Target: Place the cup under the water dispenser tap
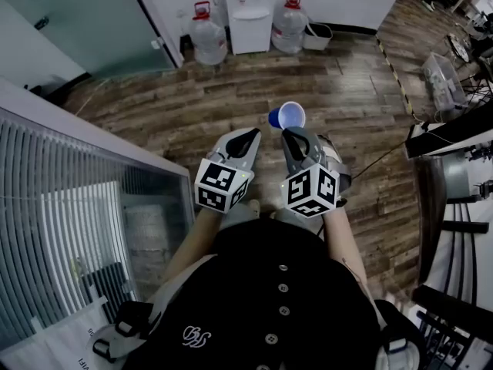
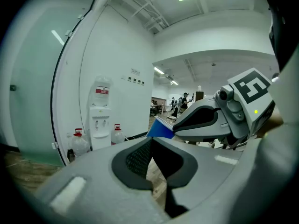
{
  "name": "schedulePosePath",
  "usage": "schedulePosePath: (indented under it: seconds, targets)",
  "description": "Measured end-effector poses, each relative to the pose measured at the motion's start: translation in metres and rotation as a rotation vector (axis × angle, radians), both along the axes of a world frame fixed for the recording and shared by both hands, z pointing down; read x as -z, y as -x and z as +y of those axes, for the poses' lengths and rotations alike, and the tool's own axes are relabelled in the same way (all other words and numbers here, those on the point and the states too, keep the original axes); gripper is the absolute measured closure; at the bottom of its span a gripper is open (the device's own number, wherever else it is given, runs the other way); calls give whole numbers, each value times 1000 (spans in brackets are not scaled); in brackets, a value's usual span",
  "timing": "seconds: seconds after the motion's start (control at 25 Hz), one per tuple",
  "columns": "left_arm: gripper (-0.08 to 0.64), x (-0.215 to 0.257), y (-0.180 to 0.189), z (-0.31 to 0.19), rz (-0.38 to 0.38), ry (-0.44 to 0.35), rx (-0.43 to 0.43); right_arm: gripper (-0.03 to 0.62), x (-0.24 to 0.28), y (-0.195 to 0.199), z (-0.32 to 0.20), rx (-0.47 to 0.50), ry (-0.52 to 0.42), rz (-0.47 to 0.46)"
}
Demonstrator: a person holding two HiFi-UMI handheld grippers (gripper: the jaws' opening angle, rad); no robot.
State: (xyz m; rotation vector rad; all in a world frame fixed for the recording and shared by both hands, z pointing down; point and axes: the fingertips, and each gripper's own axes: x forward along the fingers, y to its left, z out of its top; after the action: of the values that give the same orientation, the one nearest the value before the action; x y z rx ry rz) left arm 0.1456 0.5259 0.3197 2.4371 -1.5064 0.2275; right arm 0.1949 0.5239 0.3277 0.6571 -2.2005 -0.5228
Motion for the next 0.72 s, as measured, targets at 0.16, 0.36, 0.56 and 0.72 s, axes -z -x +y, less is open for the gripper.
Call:
schedulePosePath:
  seconds: [0.16,0.36,0.56,0.72]
  targets:
    - [557,-3,7,-4,21,12,-3,575,3,13,-3,0,12,-29]
    - [557,-6,16,-8,11,13,-27,574,6,22,-9,-30,-9,-54]
    - [557,-6,28,-15,0,11,-54,572,0,33,-17,-66,3,-52]
    - [557,-5,37,-24,2,8,-51,572,4,42,-22,-51,-3,-52]
